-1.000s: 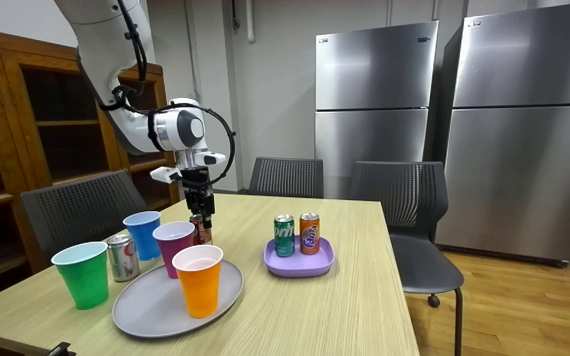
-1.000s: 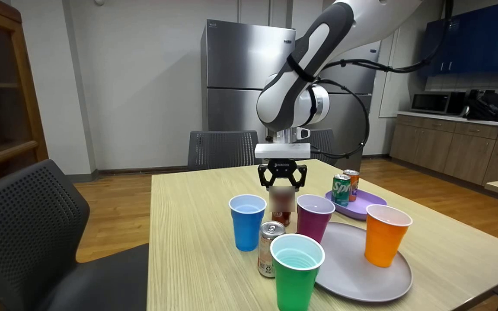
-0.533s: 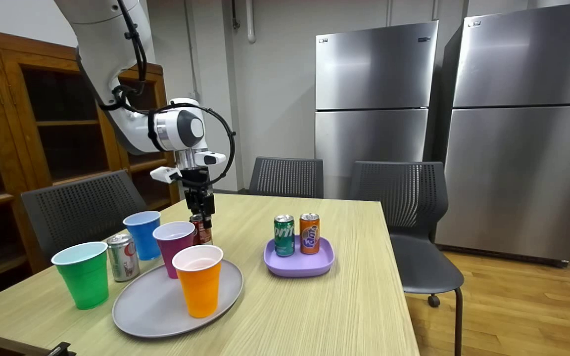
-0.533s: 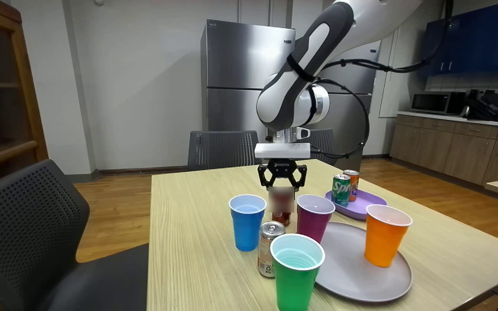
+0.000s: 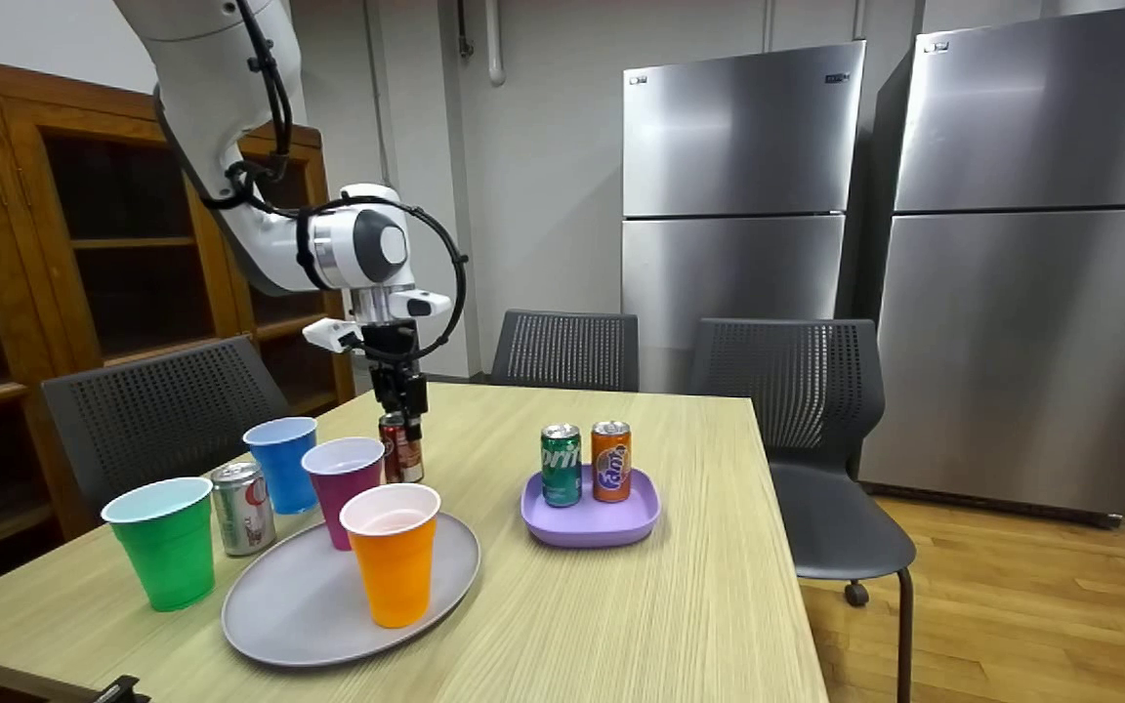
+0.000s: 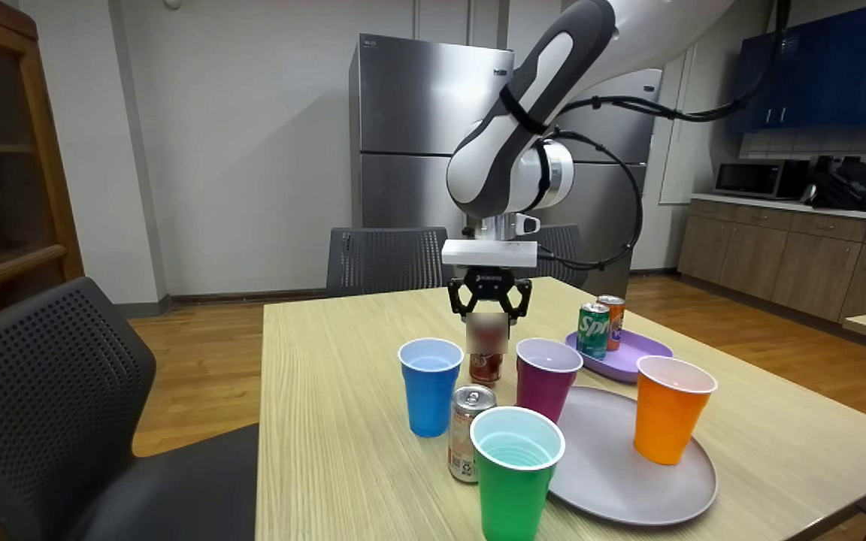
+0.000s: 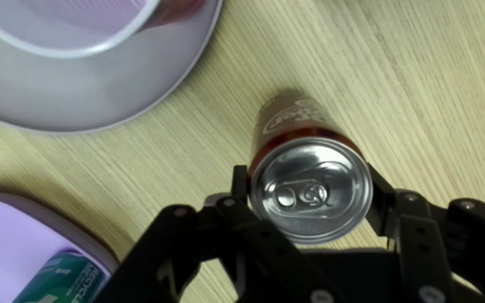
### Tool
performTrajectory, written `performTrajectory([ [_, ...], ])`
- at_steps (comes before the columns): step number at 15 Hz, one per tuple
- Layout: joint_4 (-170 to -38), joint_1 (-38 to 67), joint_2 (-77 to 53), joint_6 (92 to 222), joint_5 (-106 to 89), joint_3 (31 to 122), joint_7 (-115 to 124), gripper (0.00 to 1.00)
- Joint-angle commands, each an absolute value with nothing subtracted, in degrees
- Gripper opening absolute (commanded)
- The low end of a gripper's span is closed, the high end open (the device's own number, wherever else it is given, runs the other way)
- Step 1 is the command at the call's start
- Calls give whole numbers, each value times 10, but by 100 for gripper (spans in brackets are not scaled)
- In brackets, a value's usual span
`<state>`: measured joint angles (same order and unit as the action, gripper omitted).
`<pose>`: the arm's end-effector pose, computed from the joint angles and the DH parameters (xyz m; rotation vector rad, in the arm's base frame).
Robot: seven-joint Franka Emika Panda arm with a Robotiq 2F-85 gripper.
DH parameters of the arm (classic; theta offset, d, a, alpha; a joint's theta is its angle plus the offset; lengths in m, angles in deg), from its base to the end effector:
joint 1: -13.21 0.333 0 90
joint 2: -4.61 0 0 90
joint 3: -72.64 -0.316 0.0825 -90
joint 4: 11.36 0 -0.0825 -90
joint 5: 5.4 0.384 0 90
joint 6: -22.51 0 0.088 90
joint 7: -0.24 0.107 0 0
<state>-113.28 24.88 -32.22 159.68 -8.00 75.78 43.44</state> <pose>0.6482 0.0995 0.1933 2.9527 -0.8505 0.0051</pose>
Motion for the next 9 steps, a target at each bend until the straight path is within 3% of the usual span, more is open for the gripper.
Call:
performTrajectory([
  [1,-1137,235,-295,1599,-67,757,407,39],
  [9,-1146,185,-254,1601,-37,753,307,39],
])
